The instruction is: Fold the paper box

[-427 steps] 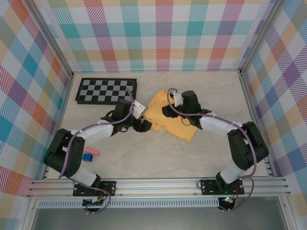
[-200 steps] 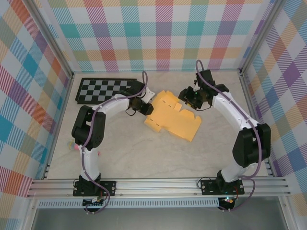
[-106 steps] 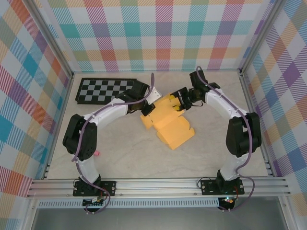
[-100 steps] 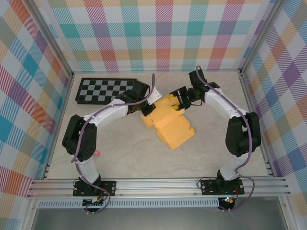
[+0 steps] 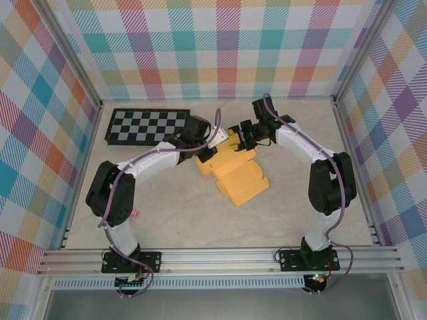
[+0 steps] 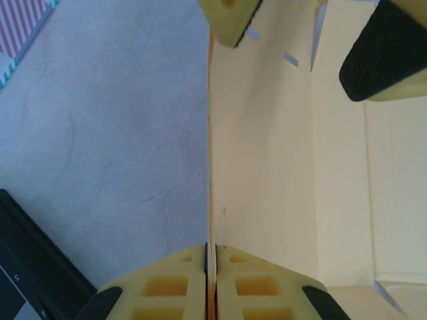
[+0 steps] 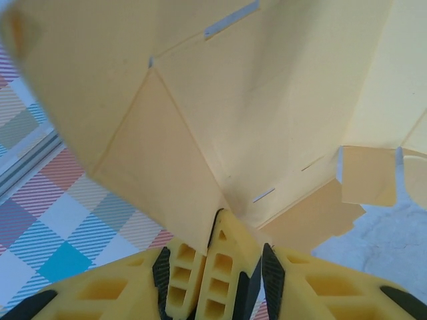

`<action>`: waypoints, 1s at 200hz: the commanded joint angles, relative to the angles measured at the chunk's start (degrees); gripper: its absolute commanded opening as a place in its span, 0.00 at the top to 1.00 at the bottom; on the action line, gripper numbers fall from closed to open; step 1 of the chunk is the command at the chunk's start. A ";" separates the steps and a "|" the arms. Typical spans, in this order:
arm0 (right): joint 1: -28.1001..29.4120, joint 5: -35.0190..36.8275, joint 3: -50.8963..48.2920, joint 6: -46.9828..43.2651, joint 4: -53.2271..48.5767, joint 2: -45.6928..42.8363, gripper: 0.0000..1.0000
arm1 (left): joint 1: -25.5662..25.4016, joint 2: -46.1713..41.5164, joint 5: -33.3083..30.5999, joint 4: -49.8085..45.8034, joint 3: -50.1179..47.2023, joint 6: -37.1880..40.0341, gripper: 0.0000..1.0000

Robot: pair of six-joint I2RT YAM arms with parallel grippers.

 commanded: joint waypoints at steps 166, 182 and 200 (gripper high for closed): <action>1.66 7.16 2.88 0.35 -1.28 -0.92 0.59 | -1.14 -0.42 0.70 2.82 -1.95 -1.47 0.89; 1.74 7.29 4.37 -0.15 -1.84 0.76 0.59 | -1.14 -0.67 0.79 2.93 -1.99 -1.30 0.89; 1.80 7.93 5.60 -0.60 -2.00 2.44 0.57 | -1.14 -1.20 1.14 3.44 -2.24 -1.38 0.89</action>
